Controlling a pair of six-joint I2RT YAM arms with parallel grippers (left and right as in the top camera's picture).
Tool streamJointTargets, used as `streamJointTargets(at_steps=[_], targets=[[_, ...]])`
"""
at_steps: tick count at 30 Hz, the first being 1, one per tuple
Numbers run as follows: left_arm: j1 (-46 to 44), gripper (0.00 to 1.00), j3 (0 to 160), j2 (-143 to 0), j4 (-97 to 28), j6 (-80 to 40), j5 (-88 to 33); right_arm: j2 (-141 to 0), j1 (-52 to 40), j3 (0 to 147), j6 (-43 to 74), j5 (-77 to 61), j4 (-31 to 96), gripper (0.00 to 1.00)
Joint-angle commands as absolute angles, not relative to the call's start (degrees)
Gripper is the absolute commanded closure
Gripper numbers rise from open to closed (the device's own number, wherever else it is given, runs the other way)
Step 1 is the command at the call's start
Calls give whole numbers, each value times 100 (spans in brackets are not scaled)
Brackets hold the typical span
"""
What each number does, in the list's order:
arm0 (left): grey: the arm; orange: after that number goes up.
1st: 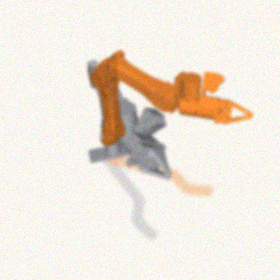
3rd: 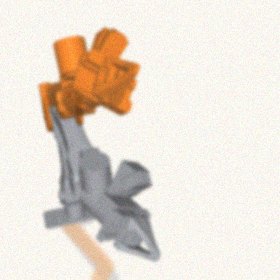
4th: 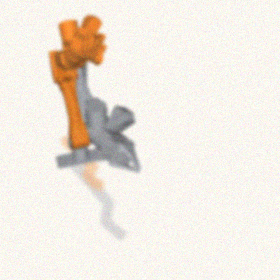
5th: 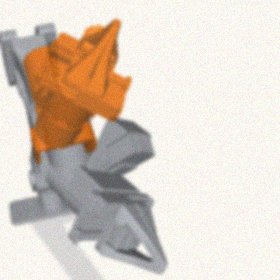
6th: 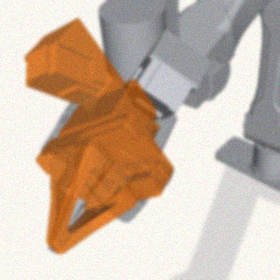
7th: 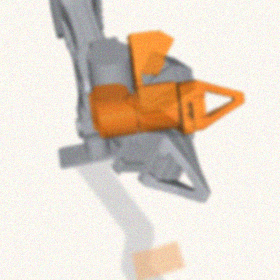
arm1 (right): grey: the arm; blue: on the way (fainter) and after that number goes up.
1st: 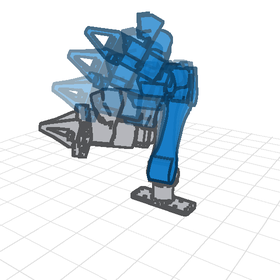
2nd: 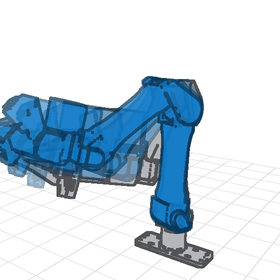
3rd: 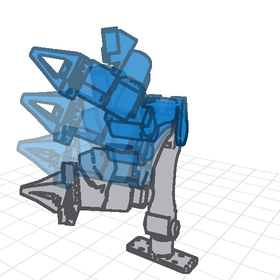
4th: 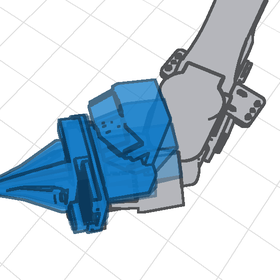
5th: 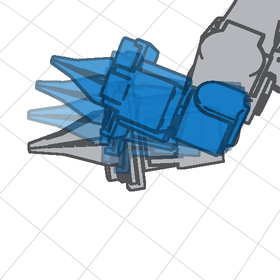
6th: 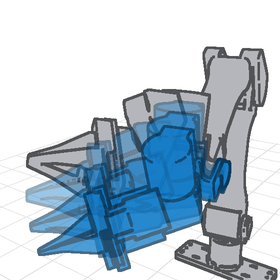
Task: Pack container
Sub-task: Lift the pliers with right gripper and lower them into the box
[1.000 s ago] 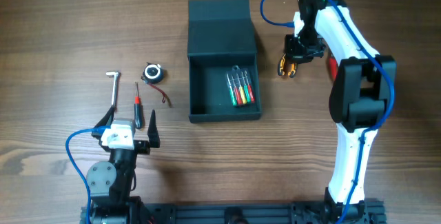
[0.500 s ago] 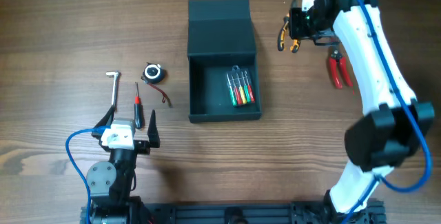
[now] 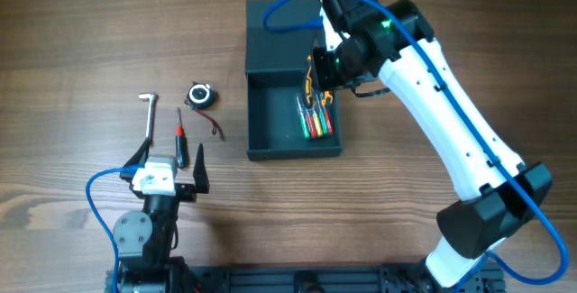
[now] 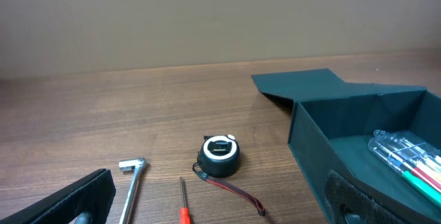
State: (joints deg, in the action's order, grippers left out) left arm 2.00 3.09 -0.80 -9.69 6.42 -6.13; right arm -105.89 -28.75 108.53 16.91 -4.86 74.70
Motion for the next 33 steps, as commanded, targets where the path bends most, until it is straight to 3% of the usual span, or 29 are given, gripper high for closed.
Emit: streamJointTargets(at_steps=[1,11,31,33], targets=[[231,0,287,-43,-967,729,-722,-10479,-2941,10372,1863,-436,7382,96],[231,0,287,-43,-967,729,-722,-10481,-3199,8809,1973,-670,6136,96],[231,0,287,-43,-967,729,-722,-11402,-3229,8761,1970,-432,5826,96],[231,0,287,-43,-967,729,-722,-11493,-3229,8761,1968,-432,5828,80]])
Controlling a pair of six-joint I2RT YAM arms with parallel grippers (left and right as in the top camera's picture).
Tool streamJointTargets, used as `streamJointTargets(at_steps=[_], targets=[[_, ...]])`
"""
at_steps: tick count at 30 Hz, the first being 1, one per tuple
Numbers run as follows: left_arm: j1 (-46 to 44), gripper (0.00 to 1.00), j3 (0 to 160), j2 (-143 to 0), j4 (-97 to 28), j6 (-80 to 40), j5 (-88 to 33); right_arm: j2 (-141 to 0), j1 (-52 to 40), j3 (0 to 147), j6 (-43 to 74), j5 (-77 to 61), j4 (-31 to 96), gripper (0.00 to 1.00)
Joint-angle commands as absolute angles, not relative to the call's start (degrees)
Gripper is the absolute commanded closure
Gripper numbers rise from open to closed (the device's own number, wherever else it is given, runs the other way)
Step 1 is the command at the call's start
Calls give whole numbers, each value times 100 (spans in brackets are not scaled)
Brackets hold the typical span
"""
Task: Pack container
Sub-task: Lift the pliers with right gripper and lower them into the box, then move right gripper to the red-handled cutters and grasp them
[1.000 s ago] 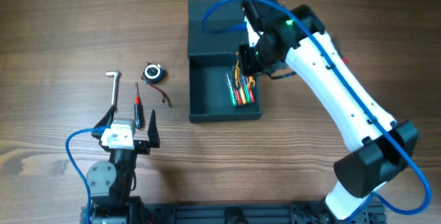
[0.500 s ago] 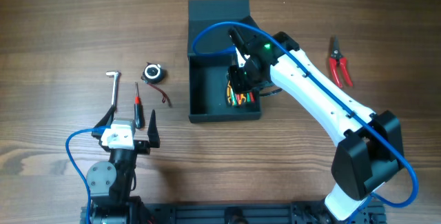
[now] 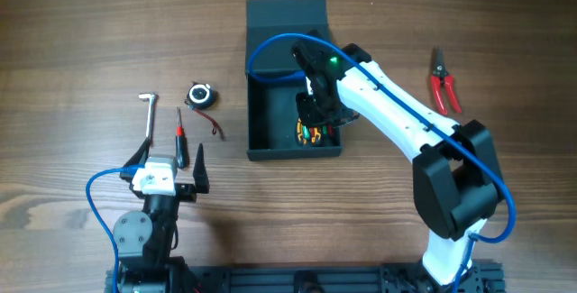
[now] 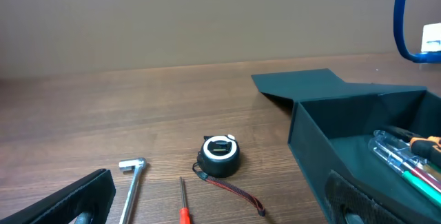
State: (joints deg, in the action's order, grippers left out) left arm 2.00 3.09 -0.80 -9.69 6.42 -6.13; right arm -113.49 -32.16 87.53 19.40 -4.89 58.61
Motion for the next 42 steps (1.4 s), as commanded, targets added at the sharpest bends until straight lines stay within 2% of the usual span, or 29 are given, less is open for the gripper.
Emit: streamJointTargets(at_steps=[1,4,6,12,16,18,21,25,29,33,38,42], targets=[[231,0,287,-43,-967,729,-722,-11509,-3229,8761,1968,-427,5819,71],[231,0,287,-43,-967,729,-722,-11509,-3227,8761,1964,-403,5758,53],[231,0,287,-43,-967,729,-722,-11509,-3227,8761,1964,-366,5758,46],[231,0,287,-43,-967,729,-722,-11461,-3218,9273,1774,-443,5931,45],[231,0,287,-43,-967,729,-722,-11408,-3002,11024,1352,137,6849,39],[233,0,287,-43,-967,727,-722,-11367,-2596,11802,1347,467,7312,32],[233,0,287,-43,-967,729,-722,-11292,-1446,12049,1107,517,7708,32],[233,0,287,-43,-967,729,-722,-11303,-451,11845,276,515,7819,25],[231,0,287,-43,-967,729,-722,-11306,139,11340,-200,517,7732,24],[233,0,287,-43,-967,729,-722,-11303,357,10086,-681,517,7188,17],[233,0,287,-43,-967,727,-722,-11303,405,8418,-711,515,6237,16],[231,0,287,-43,-967,729,-722,-11303,405,8112,-690,515,5920,16]])
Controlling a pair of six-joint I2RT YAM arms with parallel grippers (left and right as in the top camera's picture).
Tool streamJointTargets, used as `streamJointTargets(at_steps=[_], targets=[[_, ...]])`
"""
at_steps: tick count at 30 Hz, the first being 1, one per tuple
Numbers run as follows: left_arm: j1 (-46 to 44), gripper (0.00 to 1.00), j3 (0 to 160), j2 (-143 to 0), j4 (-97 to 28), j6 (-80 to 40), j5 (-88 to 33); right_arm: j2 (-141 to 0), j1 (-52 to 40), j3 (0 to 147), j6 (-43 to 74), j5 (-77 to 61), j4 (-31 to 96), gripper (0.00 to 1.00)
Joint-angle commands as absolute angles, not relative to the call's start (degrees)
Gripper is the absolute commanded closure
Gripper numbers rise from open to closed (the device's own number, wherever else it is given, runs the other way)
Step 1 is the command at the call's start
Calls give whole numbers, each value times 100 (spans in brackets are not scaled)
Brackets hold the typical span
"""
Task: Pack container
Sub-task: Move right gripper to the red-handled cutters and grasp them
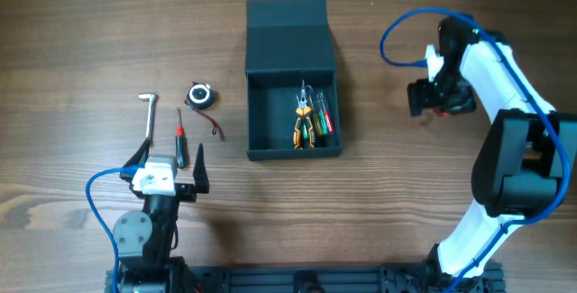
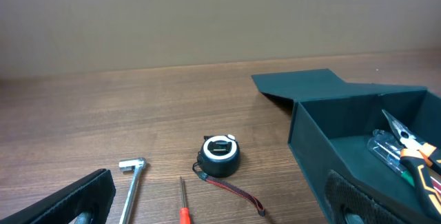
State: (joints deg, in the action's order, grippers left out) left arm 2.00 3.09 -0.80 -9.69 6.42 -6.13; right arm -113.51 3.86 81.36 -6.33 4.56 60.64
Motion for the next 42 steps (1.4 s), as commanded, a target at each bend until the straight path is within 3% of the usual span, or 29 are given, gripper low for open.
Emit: streamJointTargets(at_steps=[1,10,42], targets=[[231,0,287,-43,-967,729,-722,-11303,405,8112,-690,515,5828,16],[231,0,287,-43,-967,729,-722,-11303,405,8112,-954,349,4604,8],[231,0,287,-43,-967,729,-722,-11498,602,7308,-794,294,3935,5]])
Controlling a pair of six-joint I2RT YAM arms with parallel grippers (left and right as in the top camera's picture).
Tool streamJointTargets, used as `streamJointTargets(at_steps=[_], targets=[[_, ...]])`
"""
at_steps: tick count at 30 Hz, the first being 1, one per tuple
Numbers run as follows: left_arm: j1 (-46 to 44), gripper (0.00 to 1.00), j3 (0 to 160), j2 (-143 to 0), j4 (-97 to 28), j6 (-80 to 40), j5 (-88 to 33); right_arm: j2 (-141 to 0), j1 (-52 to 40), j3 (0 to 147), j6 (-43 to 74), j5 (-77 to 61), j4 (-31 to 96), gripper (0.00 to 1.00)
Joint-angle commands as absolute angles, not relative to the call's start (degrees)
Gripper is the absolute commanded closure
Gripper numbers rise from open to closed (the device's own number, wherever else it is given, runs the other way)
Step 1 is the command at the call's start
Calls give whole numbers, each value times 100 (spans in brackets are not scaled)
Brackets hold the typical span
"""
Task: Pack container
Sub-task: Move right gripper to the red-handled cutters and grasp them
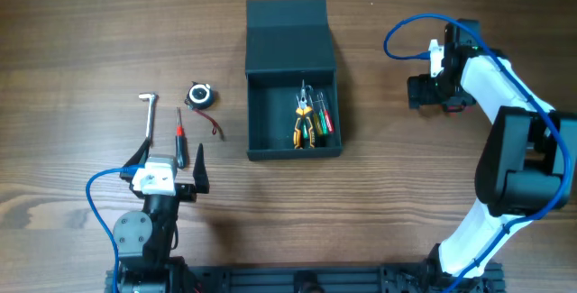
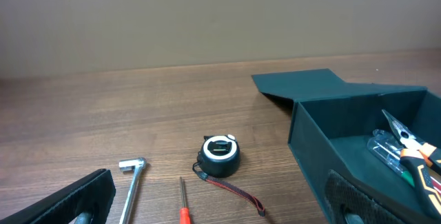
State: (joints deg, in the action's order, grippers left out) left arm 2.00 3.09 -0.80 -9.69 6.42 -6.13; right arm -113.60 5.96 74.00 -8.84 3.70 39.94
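Observation:
The dark teal box (image 1: 253, 104) stands at mid-table with its lid (image 1: 287, 24) folded back. Orange-handled pliers (image 1: 301, 122) and several slim screwdrivers (image 1: 323, 117) lie inside it, and both the pliers (image 2: 413, 145) and the box (image 2: 310, 148) also show in the left wrist view. Left of the box lie a tape measure (image 1: 200, 95) (image 2: 220, 154), a red screwdriver (image 1: 179, 135) (image 2: 183, 207) and an L-shaped socket wrench (image 1: 148, 117) (image 2: 131, 182). My left gripper (image 1: 171, 160) (image 2: 217, 214) rests open just short of them. My right gripper (image 1: 422, 91) hangs over the table right of the box; its jaws are unclear.
The wooden table (image 1: 81, 41) carries everything. The right arm (image 1: 491, 68) bends across the right side and hides the table beneath it. Blue cables loop off both arms.
My right gripper has shifted slightly toward the far side, staying right of the box. The box contents, the loose tools and the left arm are unchanged.
My right gripper held the orange pliers above the box, then was low inside it with them, while red-handled pliers lay on the table at the right. Later the orange pliers lay in the box and the gripper hung over the red pliers' spot, where it stays.

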Motion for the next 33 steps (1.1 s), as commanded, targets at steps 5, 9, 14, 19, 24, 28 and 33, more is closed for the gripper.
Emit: streamJointTargets(at_steps=[5,9,14,19,24,28,33], targets=[[231,0,287,-43,-967,729,-722,-11537,600,7155,-797,1,3680,4],[231,0,287,-43,-967,729,-722,-11616,541,7155,-738,-202,3667,7],[231,0,287,-43,-967,729,-722,-11616,526,7155,-563,40,3780,22],[231,0,287,-43,-967,729,-722,-11616,526,7155,-541,60,3854,45],[231,0,287,-43,-967,729,-722,-11616,526,7155,-541,60,3837,58],[231,0,287,-43,-967,729,-722,-11616,528,7155,-523,137,3776,54],[233,0,287,-43,-967,729,-722,-11616,532,7155,-58,480,3732,54]])
